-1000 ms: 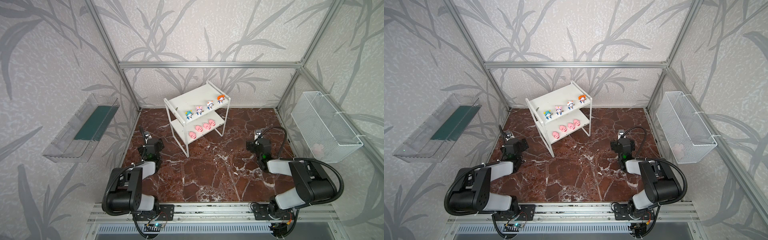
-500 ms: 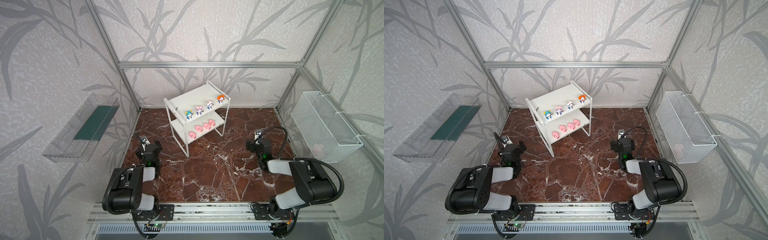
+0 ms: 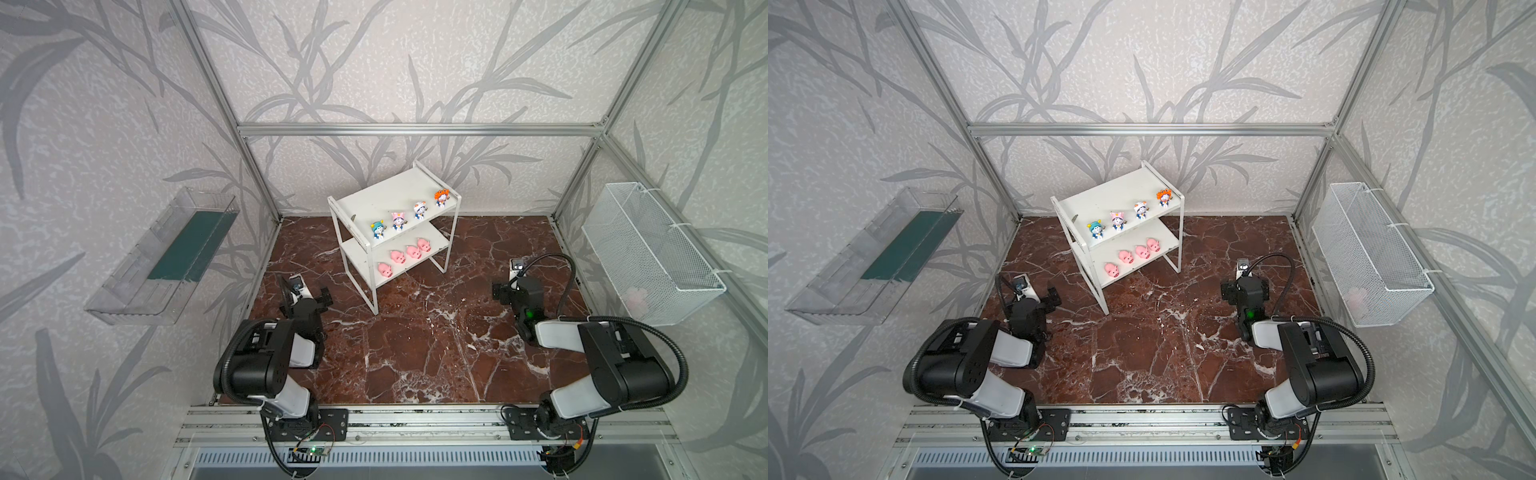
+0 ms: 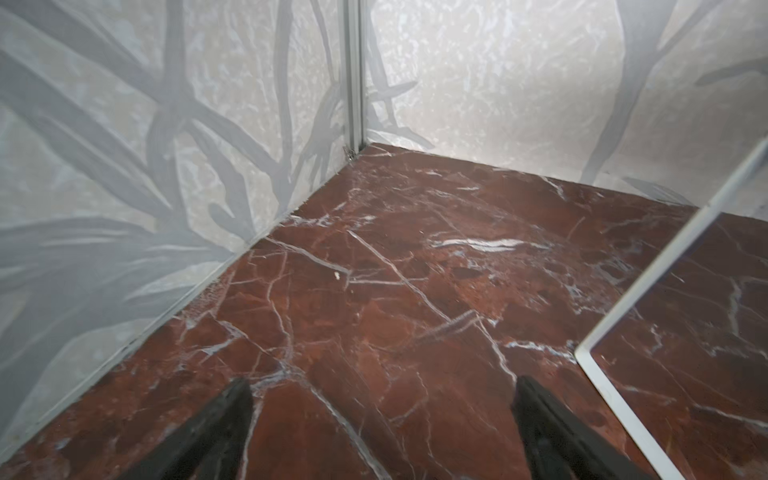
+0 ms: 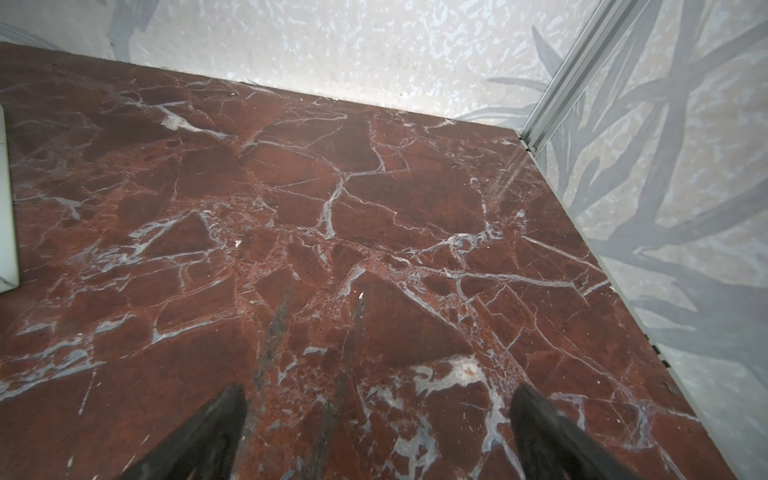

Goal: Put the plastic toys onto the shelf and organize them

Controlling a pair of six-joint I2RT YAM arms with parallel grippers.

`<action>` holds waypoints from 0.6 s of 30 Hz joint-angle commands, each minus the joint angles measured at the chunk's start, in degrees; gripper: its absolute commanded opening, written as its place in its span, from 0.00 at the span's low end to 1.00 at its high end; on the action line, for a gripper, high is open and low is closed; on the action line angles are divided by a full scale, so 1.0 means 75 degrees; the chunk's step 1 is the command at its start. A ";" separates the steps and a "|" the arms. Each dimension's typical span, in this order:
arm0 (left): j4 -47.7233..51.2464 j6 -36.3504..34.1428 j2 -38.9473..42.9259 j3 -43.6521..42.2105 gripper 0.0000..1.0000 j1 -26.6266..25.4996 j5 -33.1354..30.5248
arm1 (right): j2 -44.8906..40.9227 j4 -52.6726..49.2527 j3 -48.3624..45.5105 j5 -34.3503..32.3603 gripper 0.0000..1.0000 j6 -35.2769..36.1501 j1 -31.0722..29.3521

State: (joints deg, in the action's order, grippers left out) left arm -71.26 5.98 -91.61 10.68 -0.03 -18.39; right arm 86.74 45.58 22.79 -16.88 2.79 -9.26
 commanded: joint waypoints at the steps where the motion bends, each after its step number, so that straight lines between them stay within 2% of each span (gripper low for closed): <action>1: -0.0176 -0.0328 0.0123 0.0254 0.99 -0.0039 0.0163 | -0.0210 0.0629 -0.0225 -0.0069 0.99 -0.0103 0.0015; 7: 0.0956 -0.0384 0.0168 0.0837 0.99 -0.0051 0.0108 | -0.0205 0.0654 -0.0233 -0.0059 0.99 -0.0118 0.0015; 10: 0.1867 -0.0347 0.0213 0.1286 0.99 -0.0050 0.0044 | -0.0120 0.0032 0.0140 0.0154 0.99 -0.0266 0.0165; 18: 0.1908 -0.0365 0.0215 0.1307 0.99 -0.0066 0.0050 | -0.0095 -0.0180 0.0258 0.0343 0.99 -0.0315 0.0287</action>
State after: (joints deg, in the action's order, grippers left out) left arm -58.02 4.47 -90.94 20.05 -0.34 -17.89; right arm 86.41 44.53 23.73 -14.85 1.10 -7.20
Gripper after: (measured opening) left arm 0.992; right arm 0.991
